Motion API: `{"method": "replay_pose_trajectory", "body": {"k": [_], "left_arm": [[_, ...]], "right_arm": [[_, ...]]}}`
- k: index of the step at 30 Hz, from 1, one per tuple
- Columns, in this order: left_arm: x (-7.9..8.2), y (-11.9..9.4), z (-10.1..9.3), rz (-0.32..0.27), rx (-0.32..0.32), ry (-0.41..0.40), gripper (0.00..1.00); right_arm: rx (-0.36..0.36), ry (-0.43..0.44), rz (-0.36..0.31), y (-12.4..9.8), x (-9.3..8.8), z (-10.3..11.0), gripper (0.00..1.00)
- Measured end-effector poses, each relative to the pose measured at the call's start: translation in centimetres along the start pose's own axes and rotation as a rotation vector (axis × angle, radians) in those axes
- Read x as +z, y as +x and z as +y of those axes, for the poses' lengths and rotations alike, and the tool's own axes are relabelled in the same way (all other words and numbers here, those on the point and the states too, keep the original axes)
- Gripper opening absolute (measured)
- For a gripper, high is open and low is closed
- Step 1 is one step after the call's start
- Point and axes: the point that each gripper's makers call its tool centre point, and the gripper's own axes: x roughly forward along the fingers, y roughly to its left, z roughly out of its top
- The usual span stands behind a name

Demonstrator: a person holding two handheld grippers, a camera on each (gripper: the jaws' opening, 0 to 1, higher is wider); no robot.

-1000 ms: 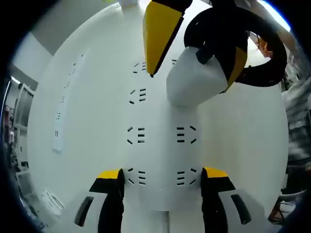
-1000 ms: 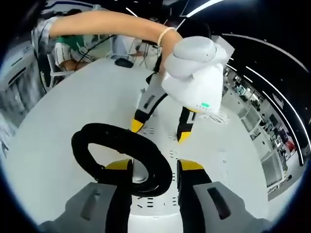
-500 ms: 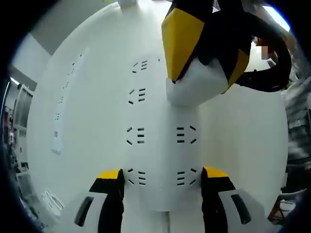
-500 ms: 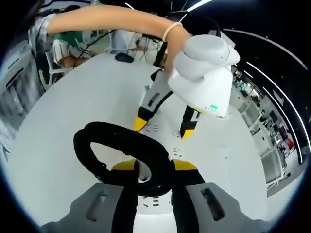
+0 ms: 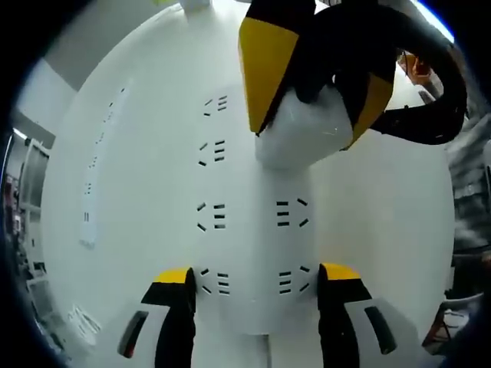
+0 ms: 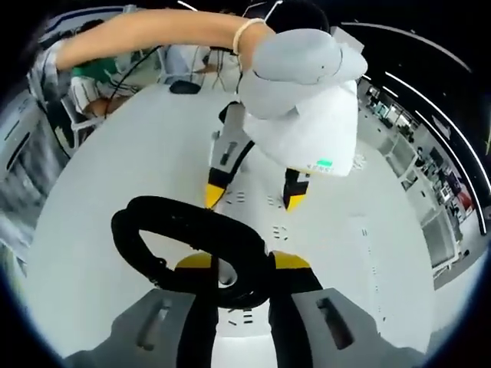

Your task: Straighten the power strip on the desk, plug the charger into it

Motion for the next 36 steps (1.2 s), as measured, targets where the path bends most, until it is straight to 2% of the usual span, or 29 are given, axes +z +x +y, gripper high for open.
{"method": "replay_pose_trajectory", "body": {"k": [2,4,6,11,17,19,21,23,24,25,27,29,30,31,32,33,36], "left_arm": [[0.0,0.0,0.0,-0.007,-0.003,0.005,0.64],[0.0,0.1,0.0,-0.021,-0.009,0.012,0.64],[0.2,0.1,0.0,-0.03,-0.016,0.019,0.64],[0.3,0.1,-0.1,-0.031,-0.02,0.029,0.64],[0.3,0.1,-0.1,-0.025,-0.027,0.044,0.64],[0.4,0.1,-0.1,-0.021,-0.028,0.046,0.64],[0.4,0.1,-0.1,-0.023,-0.03,0.05,0.64],[0.4,0.1,-0.1,-0.027,-0.032,0.051,0.64],[0.4,0.1,-0.1,-0.027,-0.032,0.053,0.64],[0.5,0.1,-0.1,-0.028,-0.033,0.055,0.64],[0.6,0.1,-0.1,-0.018,-0.032,0.058,0.64],[0.6,0.2,-0.1,-0.003,-0.033,0.061,0.64],[0.6,0.2,-0.1,0.002,-0.033,0.062,0.64],[0.6,0.2,-0.1,0.006,-0.033,0.063,0.64],[0.6,0.2,-0.1,0.003,-0.035,0.063,0.64],[0.6,0.2,-0.1,-0.002,-0.037,0.063,0.65],[0.7,0.2,-0.1,-0.005,-0.038,0.064,0.65]], "right_arm": [[-0.013,0.005,0.014,0.1,0.0,0.1,0.21],[-0.028,-0.054,0.066,0.2,-0.1,0.3,0.21],[-0.029,-0.029,0.088,0.3,-0.1,0.3,0.21],[-0.013,-0.008,0.08,0.3,-0.2,0.2,0.21],[0.036,0.085,0.07,0.5,-0.2,-0.6,0.21],[0.043,0.078,0.065,0.5,-0.2,-0.5,0.21],[0.007,0.072,0.07,0.5,-0.4,-0.3,0.21],[-0.031,-0.006,0.086,0.5,-0.3,-0.1,0.21],[-0.044,-0.005,0.088,0.5,-0.5,0.3,0.21],[-0.044,-0.029,0.082,0.5,-0.5,0.2,0.21],[-0.011,0.001,0.06,0.5,-0.7,0.0,0.21],[0.037,0.099,-0.019,0.6,-0.6,-0.5,0.21],[0.051,0.126,-0.082,0.4,-0.7,-0.7,0.22],[0.017,0.116,-0.107,0.4,-0.7,-0.8,0.22],[-0.017,0.094,-0.098,0.4,-0.9,-0.7,0.22],[-0.072,0.032,-0.08,0.4,-0.9,-0.9,0.22],[-0.053,0.058,-0.075,0.5,-0.8,-0.7,0.22]]}}
